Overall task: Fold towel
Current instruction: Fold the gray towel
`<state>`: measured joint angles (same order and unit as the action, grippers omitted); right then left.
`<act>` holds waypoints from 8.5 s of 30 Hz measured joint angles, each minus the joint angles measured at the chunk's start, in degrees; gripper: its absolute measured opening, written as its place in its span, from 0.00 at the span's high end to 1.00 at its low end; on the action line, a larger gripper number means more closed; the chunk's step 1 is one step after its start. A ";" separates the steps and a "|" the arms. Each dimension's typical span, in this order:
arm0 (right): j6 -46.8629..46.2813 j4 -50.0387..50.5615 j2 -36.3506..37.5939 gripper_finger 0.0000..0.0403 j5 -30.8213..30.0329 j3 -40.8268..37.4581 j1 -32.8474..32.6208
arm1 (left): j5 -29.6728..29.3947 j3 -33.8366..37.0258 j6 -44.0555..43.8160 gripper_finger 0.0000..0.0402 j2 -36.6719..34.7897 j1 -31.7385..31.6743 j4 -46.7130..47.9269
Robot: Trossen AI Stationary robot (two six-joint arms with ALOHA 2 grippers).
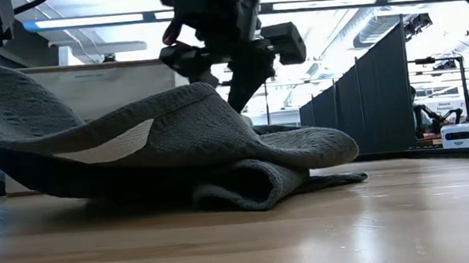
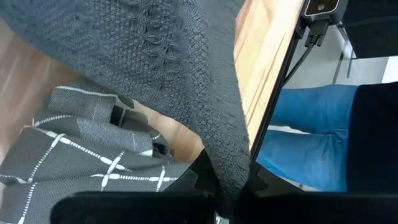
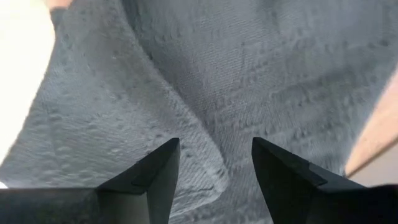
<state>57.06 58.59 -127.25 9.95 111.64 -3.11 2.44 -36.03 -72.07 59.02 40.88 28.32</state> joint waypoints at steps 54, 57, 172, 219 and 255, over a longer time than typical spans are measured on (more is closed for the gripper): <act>-1.90 2.14 -5.15 0.89 -3.65 0.15 2.90 | 1.34 0.00 0.30 1.00 0.00 -0.02 -1.44; -3.42 2.12 -5.15 0.98 -3.65 0.15 2.88 | 1.24 0.00 0.30 1.00 0.00 -0.04 -1.44; -22.68 -51.58 52.42 0.98 -36.17 2.31 -41.56 | -40.91 -85.02 76.70 1.00 11.21 10.70 8.48; -13.33 -40.17 40.56 0.98 -97.21 10.81 -52.98 | -61.70 -91.32 62.06 1.00 22.99 10.99 30.77; -104.23 16.75 56.92 0.98 -64.79 -35.11 -25.31 | -46.62 -42.29 21.60 1.00 -0.35 4.74 54.45</act>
<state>-47.17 75.34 -70.33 -54.84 76.53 -28.41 -44.18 -78.33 -50.47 58.67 45.63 82.76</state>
